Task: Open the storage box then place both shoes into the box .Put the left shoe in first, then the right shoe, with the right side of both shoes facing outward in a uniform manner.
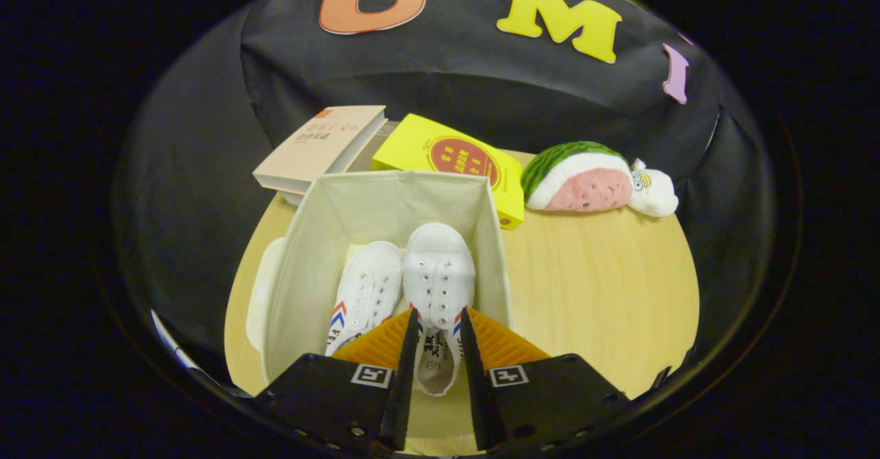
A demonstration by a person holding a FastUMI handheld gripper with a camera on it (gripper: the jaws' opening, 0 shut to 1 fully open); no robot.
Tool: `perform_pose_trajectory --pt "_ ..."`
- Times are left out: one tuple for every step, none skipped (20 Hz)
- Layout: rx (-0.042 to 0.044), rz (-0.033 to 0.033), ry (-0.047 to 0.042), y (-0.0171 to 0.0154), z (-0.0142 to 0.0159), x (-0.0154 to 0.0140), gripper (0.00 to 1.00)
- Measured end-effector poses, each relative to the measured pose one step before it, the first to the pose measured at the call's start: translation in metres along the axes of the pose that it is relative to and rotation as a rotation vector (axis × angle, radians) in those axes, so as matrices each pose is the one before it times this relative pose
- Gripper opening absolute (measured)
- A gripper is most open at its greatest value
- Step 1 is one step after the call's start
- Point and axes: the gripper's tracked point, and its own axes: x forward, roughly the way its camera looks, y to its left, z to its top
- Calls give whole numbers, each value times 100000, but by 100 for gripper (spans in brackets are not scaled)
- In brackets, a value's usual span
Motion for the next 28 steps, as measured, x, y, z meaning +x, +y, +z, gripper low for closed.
perform_pose_trajectory --pt "-411 -536 -2255 -344 186 -1054 41" --pt "-385 900 -2167 -59 248 -1376 48" --pt "-128 1206 -2761 34 406 -1376 56" --pt "-457 1642 -2474 220 314 -1158 63" --pt "-1027 1194 -2572 -20 240 -1248 69" --pt "-923 851 -2634 -5 390 -1127 76" --pt "-852 733 -3740 8 467 -1517 83" --pt "-575 -443 -3288 -239 439 -1180 90" --pt "-52 -322 -3405 -272 399 -1353 97" --pt "613 489 -2863 -161 376 -1162 97" --pt "944 734 -2787 -114 346 -1445 97" --pt "898 561 -2977 -404 475 -1364 97" --pt "904 44 -3234 -551 593 -1227 97" --pt "1020 -230 -3563 -693 783 -1221 97" --pt "1158 -323 -3733 -568 917 -1143 97" --pt "681 -522 -3028 -694 871 -1166 97" --pt "545 -483 -3227 -607 821 -1027 97" --pt "377 -22 -2801 -608 858 -1094 97" --pt "79 292 -2846 -353 943 -1076 97" --pt "-521 -566 -3145 -607 815 -1098 97" --pt "-644 -1223 -3422 -728 1136 -912 97" --pt "-565 -967 -3259 -536 1059 -974 97" --pt "-433 -730 -3295 -399 876 -1121 96" --pt "-505 -688 -3057 -451 953 -708 96" --pt "-330 -854 -2694 -512 749 -592 97" --pt "-151 -606 -2371 -418 706 -489 96" --pt "434 -455 -1999 -291 698 -489 96" --pt "278 -60 -1374 -236 469 -252 96"
